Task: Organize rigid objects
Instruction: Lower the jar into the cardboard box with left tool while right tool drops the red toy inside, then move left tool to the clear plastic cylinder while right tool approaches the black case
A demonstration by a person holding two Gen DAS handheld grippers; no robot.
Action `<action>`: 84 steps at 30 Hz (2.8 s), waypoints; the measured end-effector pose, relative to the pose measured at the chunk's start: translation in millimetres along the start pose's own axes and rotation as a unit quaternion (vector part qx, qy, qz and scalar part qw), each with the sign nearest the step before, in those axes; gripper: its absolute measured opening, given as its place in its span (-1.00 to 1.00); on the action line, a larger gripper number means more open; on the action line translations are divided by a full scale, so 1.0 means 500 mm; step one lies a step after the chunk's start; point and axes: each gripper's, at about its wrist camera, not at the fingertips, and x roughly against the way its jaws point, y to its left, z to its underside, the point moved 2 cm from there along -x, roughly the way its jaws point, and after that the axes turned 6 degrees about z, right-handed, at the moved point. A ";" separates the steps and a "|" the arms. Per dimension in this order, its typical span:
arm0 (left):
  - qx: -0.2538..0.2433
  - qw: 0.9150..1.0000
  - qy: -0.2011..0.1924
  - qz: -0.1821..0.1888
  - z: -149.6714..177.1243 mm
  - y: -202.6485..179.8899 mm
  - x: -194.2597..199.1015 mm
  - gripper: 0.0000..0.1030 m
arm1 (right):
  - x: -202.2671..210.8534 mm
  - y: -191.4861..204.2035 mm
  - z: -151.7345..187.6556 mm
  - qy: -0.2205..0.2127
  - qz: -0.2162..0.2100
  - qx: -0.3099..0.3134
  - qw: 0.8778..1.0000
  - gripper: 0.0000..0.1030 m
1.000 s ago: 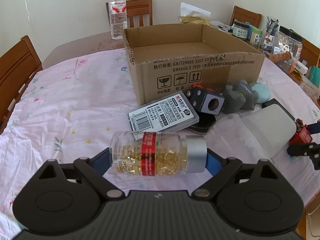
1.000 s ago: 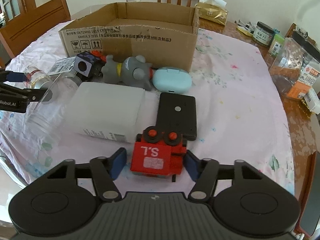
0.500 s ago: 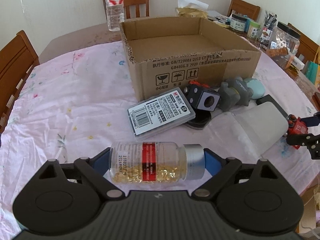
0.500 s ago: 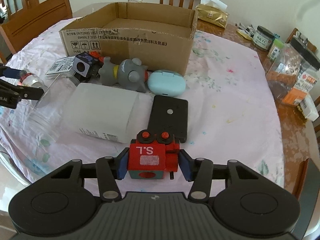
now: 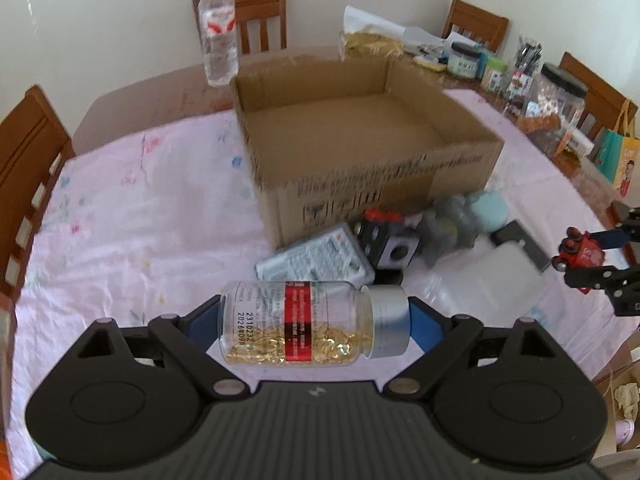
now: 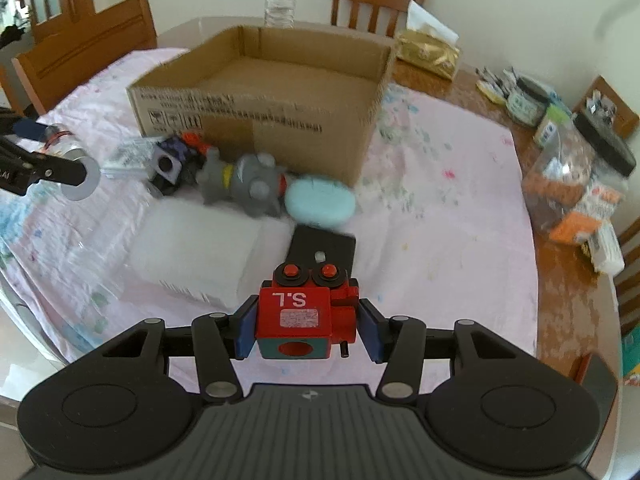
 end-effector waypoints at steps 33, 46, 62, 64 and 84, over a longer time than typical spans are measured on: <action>-0.016 0.996 -0.085 0.015 -0.335 0.094 -0.166 0.89 | -0.116 -0.034 -0.354 -0.066 -0.011 0.022 0.997 0.09; 0.019 0.993 -0.100 -0.053 -0.241 0.122 -0.067 0.97 | -0.181 -0.026 -0.466 -0.067 -0.009 0.046 0.997 0.09; 0.065 0.993 -0.081 -0.061 -0.171 0.102 -0.066 0.97 | -0.141 -0.040 -0.444 -0.091 0.012 0.006 0.996 1.00; 0.069 0.992 -0.080 -0.067 -0.164 0.085 -0.058 0.97 | -0.126 -0.046 -0.411 -0.091 0.010 0.009 0.996 1.00; 0.084 0.992 0.007 -0.094 -0.003 -0.141 -0.031 0.98 | -0.114 -0.119 -0.084 -0.014 -0.032 -0.016 0.999 1.00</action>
